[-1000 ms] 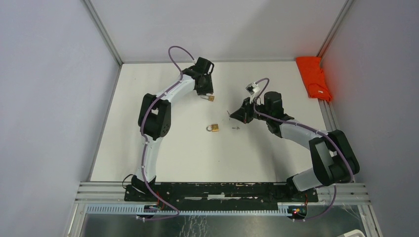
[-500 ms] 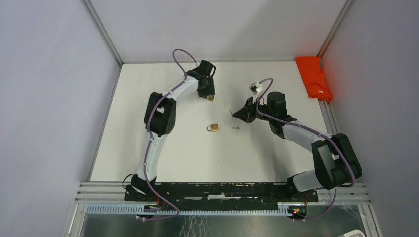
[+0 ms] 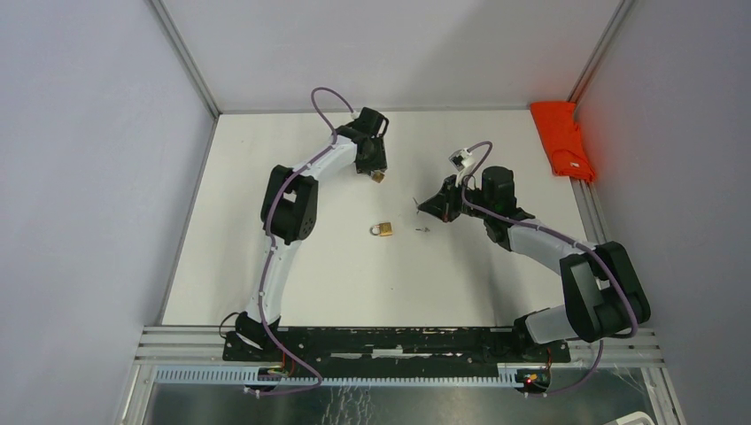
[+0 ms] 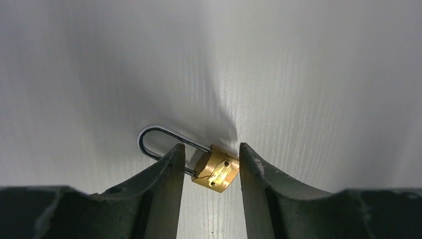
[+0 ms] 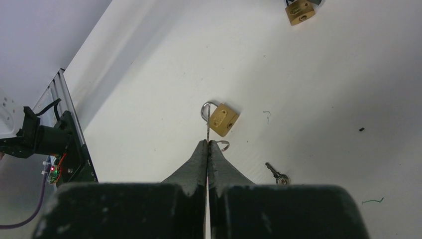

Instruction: Unlock with the key

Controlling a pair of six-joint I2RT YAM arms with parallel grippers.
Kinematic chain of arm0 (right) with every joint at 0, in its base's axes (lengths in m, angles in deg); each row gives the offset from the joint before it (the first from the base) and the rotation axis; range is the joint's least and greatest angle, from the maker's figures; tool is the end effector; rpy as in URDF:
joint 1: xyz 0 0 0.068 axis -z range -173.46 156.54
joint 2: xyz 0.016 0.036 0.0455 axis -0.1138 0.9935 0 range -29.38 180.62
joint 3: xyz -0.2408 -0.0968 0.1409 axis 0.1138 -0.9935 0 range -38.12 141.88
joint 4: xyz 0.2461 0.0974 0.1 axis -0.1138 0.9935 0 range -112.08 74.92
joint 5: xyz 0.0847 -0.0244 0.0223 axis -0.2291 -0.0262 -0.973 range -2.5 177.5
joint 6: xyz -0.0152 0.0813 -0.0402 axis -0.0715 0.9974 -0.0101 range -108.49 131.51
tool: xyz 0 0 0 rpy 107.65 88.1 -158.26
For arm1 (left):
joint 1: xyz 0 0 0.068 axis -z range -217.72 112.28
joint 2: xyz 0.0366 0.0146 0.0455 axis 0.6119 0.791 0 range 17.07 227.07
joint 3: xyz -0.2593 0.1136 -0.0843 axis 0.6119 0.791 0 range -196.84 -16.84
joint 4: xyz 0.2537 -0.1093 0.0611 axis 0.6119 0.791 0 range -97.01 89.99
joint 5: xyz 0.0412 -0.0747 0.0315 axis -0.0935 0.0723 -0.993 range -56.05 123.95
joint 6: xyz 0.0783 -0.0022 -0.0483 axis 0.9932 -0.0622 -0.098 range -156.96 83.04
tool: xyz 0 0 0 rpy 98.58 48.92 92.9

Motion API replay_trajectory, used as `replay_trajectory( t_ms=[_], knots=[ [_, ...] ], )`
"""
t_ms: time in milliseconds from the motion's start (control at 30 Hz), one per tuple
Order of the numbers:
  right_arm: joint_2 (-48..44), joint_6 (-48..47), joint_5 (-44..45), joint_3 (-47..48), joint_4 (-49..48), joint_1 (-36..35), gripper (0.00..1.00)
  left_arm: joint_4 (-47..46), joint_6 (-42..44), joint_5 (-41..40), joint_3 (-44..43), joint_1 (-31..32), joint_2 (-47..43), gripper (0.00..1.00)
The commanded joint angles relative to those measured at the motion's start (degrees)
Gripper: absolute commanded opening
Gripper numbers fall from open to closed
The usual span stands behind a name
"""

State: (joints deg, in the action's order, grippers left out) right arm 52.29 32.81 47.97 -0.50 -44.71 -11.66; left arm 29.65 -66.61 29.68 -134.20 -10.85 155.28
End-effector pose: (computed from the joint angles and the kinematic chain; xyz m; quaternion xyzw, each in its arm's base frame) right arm 0.3073 0.1564 0.2043 -0.1694 0.7824 0.4421 0.4047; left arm 0.5290 -0.2611 0.1338 -0.0337 0.9589 -0.1009 0.2632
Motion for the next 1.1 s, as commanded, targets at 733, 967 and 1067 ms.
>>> replay_trajectory(
  t_ms=[733,967,1067],
  knots=[
    [-1.4,1.3,-2.3,-0.8,-4.6,0.9,0.0,-0.1,0.1,-4.1,5.0,0.8,2.8,0.02],
    [-1.1,1.8,-2.3,-0.7,-5.4,1.0,0.0,-0.9,-1.8,-6.4,9.6,0.8,0.7,0.02],
    [-1.1,1.7,-2.2,-0.9,-5.5,1.1,0.0,-2.1,-2.5,-6.6,11.3,0.8,-1.5,0.02]
  ],
)
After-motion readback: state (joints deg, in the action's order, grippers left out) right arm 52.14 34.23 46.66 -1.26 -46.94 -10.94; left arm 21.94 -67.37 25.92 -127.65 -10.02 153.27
